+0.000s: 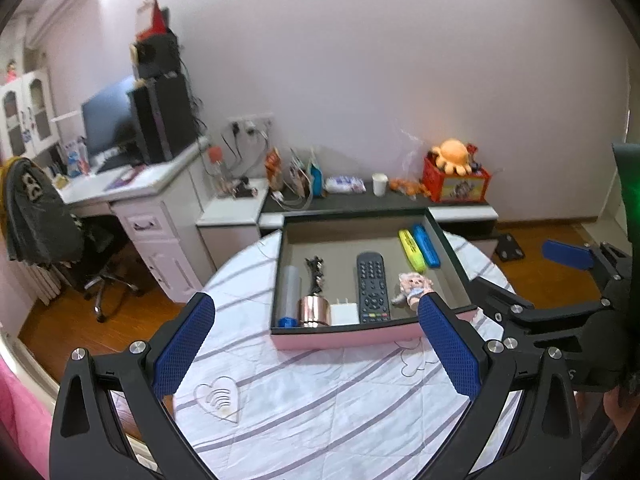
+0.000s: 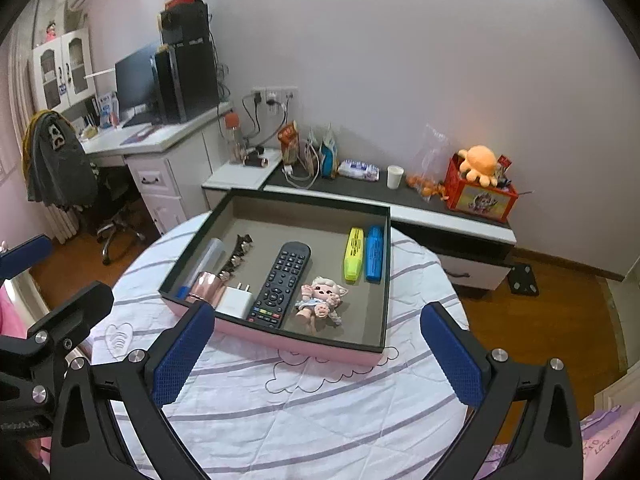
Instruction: Organize rigid objects
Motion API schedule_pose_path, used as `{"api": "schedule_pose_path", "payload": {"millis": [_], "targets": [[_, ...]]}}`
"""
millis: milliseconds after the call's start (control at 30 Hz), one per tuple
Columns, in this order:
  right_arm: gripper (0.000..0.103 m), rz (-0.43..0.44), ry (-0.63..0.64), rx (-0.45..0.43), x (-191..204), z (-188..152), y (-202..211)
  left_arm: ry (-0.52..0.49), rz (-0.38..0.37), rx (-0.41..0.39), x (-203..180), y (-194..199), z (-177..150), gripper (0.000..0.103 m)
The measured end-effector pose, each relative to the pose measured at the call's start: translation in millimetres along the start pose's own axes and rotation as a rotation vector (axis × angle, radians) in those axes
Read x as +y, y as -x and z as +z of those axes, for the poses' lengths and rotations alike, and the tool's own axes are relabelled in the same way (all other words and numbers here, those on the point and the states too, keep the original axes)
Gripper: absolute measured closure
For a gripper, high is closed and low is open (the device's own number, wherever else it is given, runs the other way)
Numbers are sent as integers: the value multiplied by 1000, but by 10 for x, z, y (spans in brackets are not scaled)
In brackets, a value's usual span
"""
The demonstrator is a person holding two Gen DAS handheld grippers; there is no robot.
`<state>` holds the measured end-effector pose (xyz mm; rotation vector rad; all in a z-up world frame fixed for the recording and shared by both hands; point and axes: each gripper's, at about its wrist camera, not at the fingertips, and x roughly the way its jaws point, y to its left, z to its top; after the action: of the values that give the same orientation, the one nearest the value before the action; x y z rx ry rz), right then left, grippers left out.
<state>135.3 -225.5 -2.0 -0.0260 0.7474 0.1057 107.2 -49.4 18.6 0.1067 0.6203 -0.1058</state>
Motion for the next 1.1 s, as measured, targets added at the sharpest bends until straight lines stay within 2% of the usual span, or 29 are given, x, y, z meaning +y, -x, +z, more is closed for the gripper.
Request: {"api": "schedule_pose_path", "payload": {"millis": [533, 767, 1100], "targets": [[0, -44, -10, -251, 292, -408, 1031, 12, 42, -241, 110, 1082, -365, 0], [0, -61, -1, -328, 413, -508, 1379, 25, 69, -341, 176, 1438, -458, 0], [0, -98, 11, -406, 547, -512, 1709, 34, 82, -409, 196, 1700, -437, 0]]}}
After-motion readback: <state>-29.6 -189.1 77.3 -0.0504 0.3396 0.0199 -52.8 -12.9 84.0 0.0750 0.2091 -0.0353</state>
